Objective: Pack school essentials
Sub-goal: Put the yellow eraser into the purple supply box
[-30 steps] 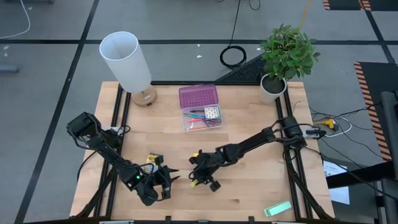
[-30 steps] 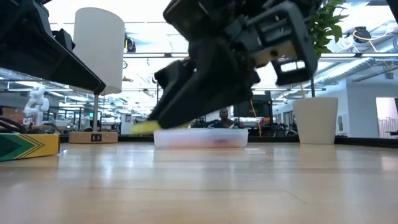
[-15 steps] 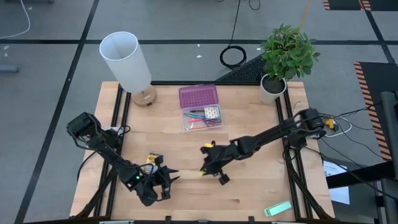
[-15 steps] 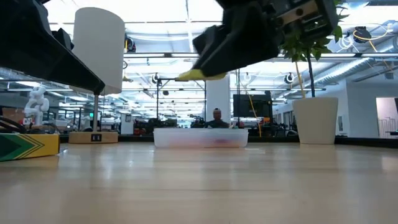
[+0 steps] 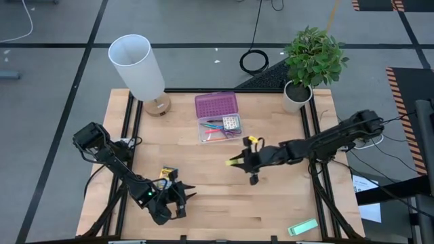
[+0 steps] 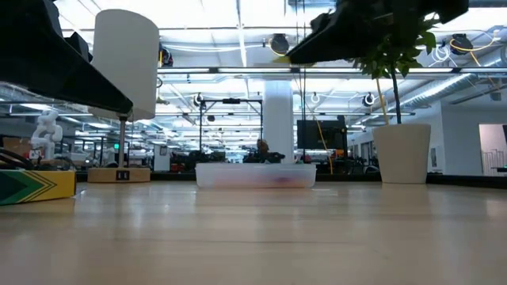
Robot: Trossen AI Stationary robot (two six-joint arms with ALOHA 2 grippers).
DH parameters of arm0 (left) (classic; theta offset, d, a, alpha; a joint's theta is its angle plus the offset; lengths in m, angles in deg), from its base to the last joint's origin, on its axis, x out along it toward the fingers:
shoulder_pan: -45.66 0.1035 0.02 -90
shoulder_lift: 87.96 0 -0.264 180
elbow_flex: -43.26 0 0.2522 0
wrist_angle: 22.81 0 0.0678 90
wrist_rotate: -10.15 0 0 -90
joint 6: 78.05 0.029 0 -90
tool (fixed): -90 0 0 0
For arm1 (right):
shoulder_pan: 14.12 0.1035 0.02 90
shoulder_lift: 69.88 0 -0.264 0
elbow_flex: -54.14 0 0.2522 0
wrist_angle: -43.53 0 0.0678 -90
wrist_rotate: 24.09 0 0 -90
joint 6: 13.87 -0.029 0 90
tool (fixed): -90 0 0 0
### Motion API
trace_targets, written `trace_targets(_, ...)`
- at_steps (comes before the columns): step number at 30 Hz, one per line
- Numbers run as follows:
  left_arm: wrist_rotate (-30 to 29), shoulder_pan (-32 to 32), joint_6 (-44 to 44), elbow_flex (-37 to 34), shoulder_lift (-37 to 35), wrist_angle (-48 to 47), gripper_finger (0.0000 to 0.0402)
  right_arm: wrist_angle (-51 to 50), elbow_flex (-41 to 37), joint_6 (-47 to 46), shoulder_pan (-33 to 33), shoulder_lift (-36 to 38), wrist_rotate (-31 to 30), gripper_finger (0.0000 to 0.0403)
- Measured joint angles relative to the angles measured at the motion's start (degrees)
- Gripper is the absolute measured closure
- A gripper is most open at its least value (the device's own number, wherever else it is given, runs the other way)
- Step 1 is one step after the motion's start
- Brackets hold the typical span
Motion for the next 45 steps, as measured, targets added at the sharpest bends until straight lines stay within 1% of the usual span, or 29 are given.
trace_targets(4,-0.2,1.4,0.9,0.0,0.0,3.5,0.0286,4.1,-4.2,3.4,-0.3,4.1,-0.3,0.0319)
trace_targets(7,0.2,3.1,3.7,0.0,-0.2,7.5,0.0286,5.7,-6.0,7.1,-0.5,6.1,-3.1,0.0319)
trace_targets(11,6.1,6.5,9.9,0.0,-0.5,13.7,0.0286,6.6,-7.0,12.9,-0.9,7.4,-6.1,0.0319)
trace_targets(14,10.6,9.4,14.4,0.0,-0.8,18.6,0.0286,7.3,-7.5,16.1,-1.3,7.5,-6.0,0.0319)
trace_targets(16,13.7,11.3,17.7,0.0,-1.5,20.2,0.0284,7.9,-7.6,17.8,-1.4,7.5,-6.1,0.0319)
trace_targets(18,15.6,13.6,20.1,0.5,-2.7,21.0,0.0276,7.9,-7.6,19.1,-1.3,7.5,-6.1,0.0319)
trace_targets(21,17.5,16.4,23.6,1.1,-5.1,20.4,0.0249,7.9,-7.6,22.3,-1.1,7.5,-6.0,0.0319)
trace_targets(24,20.1,19.4,25.8,2.1,-7.2,21.0,0.0208,7.8,-7.6,26.7,-0.7,7.5,-6.0,0.0319)
trace_targets(29,20.8,23.9,29.7,2.7,-9.6,20.8,0.0141,8.6,-7.6,36.9,0.4,7.5,-6.1,0.0319)
trace_targets(30,21.1,24.7,30.3,2.7,-9.6,21.4,0.0131,8.7,-7.6,39.3,0.8,7.5,-6.2,0.0319)
trace_targets(33,24.5,27.0,34.2,2.7,-9.7,22.9,0.0112,9.0,-7.6,44.9,1.6,7.5,-6.1,0.0319)
trace_targets(35,25.4,27.9,36.9,2.7,-9.5,23.7,0.0109,9.2,-7.6,47.0,2.4,7.5,-7.0,0.0319)
trace_targets(38,25.3,28.5,39.8,2.7,-9.1,23.6,0.0114,10.4,-7.6,50.0,4.3,7.5,-11.6,0.0319)
trace_targets(40,25.3,28.4,39.9,2.7,-9.1,24.2,0.0124,12.1,-7.6,52.5,5.8,7.5,-13.8,0.0319)
trace_targets(45,26.5,27.2,41.3,2.7,-8.6,30.3,0.0157,16.1,-7.6,57.0,8.7,7.5,-16.7,0.0319)
